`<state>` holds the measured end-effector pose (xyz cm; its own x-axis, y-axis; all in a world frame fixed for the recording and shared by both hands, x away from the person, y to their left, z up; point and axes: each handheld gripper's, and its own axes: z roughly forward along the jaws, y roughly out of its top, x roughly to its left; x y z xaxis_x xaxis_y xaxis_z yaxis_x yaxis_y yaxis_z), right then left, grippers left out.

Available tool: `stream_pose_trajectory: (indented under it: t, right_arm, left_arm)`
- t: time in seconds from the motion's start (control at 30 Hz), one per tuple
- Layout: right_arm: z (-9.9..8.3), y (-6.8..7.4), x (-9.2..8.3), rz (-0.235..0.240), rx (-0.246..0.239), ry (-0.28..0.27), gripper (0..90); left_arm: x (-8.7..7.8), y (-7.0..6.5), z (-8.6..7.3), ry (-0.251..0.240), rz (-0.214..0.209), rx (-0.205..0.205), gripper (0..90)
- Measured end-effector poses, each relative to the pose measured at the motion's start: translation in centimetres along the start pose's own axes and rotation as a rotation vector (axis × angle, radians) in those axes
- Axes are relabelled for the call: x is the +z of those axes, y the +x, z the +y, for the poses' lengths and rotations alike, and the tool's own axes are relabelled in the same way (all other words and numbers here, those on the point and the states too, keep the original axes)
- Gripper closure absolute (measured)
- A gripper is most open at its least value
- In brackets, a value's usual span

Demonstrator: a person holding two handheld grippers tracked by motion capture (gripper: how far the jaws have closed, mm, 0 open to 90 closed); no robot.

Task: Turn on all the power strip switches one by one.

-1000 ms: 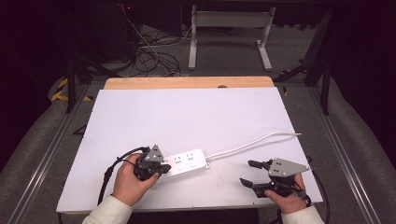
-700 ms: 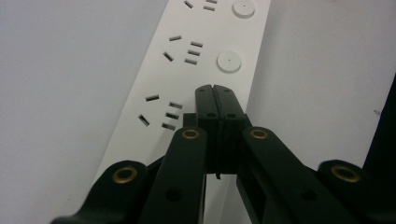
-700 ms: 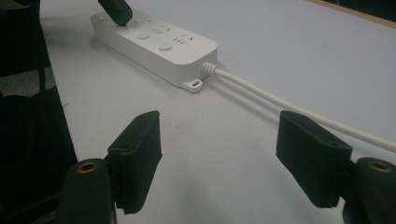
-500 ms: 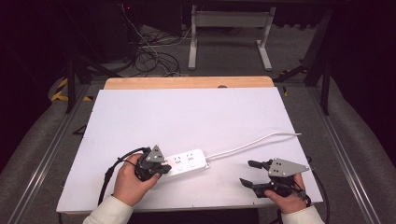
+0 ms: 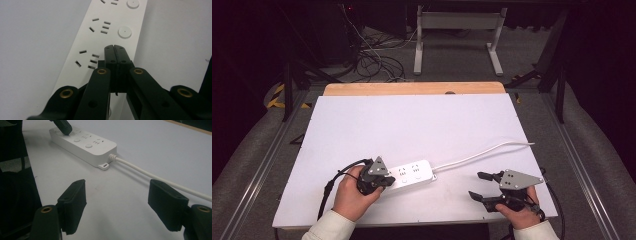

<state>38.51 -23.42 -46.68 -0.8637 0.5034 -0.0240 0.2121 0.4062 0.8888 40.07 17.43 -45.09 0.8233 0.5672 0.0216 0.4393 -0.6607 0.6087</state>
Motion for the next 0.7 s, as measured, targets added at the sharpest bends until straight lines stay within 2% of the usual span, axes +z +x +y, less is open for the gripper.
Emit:
stream_pose_trajectory:
  t: [0.23, 0.53, 0.7]
  right_arm:
    - [0.03, 0.02, -0.02, -0.001, 0.001, -0.002, 31.1]
    - [0.03, 0.06, 0.01, -0.002, 0.001, -0.002, 31.1]
    - [0.03, 0.06, 0.01, -0.002, 0.001, -0.002, 31.1]
  left_arm:
    - [0.04, -0.20, -0.16, -0.005, 0.013, 0.001, 89.8]
    - [0.09, 0.06, -0.28, -0.009, -0.008, -0.011, 89.9]
    - [0.13, 0.05, -0.38, -0.014, -0.007, -0.016, 89.9]
